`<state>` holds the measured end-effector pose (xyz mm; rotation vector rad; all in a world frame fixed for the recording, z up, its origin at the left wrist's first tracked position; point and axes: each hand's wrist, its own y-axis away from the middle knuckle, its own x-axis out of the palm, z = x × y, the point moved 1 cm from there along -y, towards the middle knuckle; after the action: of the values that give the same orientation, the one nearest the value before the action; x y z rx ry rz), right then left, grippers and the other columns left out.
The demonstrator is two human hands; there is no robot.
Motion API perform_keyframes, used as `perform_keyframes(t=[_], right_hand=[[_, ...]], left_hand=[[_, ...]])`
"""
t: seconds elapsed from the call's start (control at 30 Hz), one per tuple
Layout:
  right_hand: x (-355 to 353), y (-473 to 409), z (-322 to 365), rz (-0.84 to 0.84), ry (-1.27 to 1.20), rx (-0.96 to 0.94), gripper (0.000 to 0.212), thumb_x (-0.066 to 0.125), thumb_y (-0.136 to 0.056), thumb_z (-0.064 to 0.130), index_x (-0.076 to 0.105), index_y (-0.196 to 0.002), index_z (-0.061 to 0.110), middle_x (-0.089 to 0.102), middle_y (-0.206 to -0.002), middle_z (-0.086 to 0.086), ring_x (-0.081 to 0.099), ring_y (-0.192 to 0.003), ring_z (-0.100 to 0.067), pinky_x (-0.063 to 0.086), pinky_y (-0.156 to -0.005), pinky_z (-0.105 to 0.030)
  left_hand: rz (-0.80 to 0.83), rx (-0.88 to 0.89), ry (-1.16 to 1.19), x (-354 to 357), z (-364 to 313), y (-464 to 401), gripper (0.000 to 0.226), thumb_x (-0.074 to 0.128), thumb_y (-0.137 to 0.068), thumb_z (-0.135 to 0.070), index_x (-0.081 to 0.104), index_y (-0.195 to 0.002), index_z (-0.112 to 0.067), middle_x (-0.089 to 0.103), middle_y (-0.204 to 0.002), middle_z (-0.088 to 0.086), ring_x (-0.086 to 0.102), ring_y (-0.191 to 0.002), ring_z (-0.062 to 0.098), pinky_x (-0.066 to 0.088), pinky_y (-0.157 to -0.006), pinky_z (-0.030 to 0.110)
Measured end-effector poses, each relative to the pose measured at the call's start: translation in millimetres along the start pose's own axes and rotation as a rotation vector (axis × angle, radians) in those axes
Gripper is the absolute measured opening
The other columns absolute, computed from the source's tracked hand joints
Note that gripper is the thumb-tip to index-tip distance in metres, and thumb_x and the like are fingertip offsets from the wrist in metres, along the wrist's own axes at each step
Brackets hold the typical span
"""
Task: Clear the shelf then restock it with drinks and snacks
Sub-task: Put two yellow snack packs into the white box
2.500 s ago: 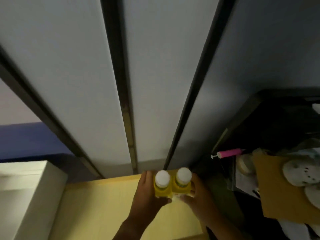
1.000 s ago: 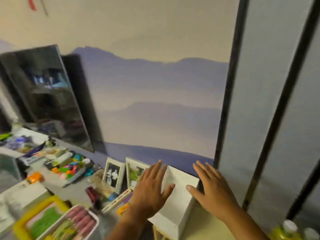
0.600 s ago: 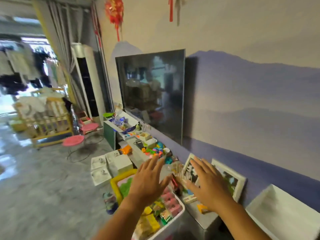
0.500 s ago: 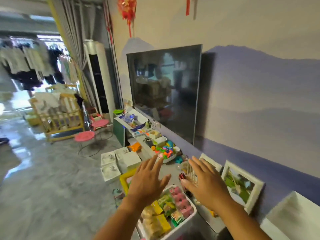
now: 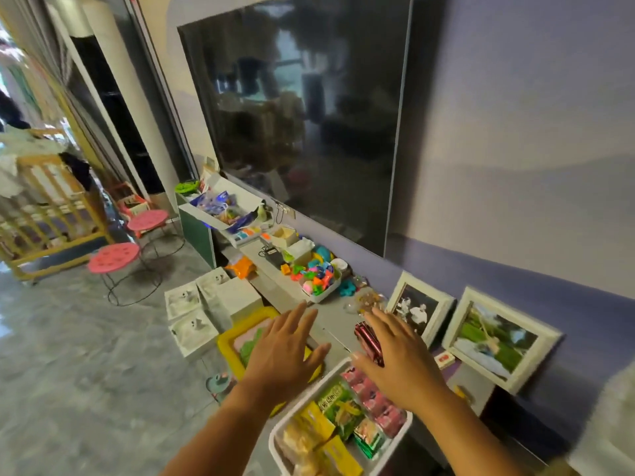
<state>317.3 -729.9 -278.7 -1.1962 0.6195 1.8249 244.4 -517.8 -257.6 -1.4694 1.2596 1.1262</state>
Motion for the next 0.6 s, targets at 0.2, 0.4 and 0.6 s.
perform_keyframes(t=[0.2, 0.4, 0.6], right_hand=[[16, -22, -22, -0.031, -0.035, 0.189, 0.095, 0.017, -0.079, 0.089, 0.015, -0.156, 0.035, 0.017, -0.166, 0.009, 0.017, -0.152, -0.019, 0.028, -0.121, -0.046], [48, -9, -9, -0.072, -0.043, 0.425, 0.088, 0.029, -0.083, 0.078, 0.022, -0.156, 0.029, 0.023, -0.165, 0.003, 0.022, -0.150, -0.021, 0.030, -0.119, -0.045], [98, 11, 25, -0.132, -0.098, 0.656, 0.076, 0.051, -0.092, 0.063, 0.027, -0.154, 0.026, 0.032, -0.161, 0.002, 0.033, -0.145, -0.021, 0.037, -0.114, -0.041]], left_hand=[[0.106, 0.168, -0.010, 33, 24, -67, 0.078, 0.016, -0.091, -0.075, 0.012, -0.157, -0.033, 0.010, -0.166, -0.004, 0.016, -0.151, 0.019, 0.020, -0.122, 0.042], [0.204, 0.394, 0.044, 75, 46, -110, 0.077, 0.022, -0.093, -0.074, 0.016, -0.156, -0.031, 0.014, -0.165, -0.004, 0.018, -0.150, 0.022, 0.026, -0.119, 0.042], [0.331, 0.594, 0.070, 106, 71, -118, 0.080, 0.026, -0.090, -0.073, 0.025, -0.155, -0.026, 0.026, -0.162, 0.002, 0.028, -0.146, 0.025, 0.036, -0.114, 0.045]])
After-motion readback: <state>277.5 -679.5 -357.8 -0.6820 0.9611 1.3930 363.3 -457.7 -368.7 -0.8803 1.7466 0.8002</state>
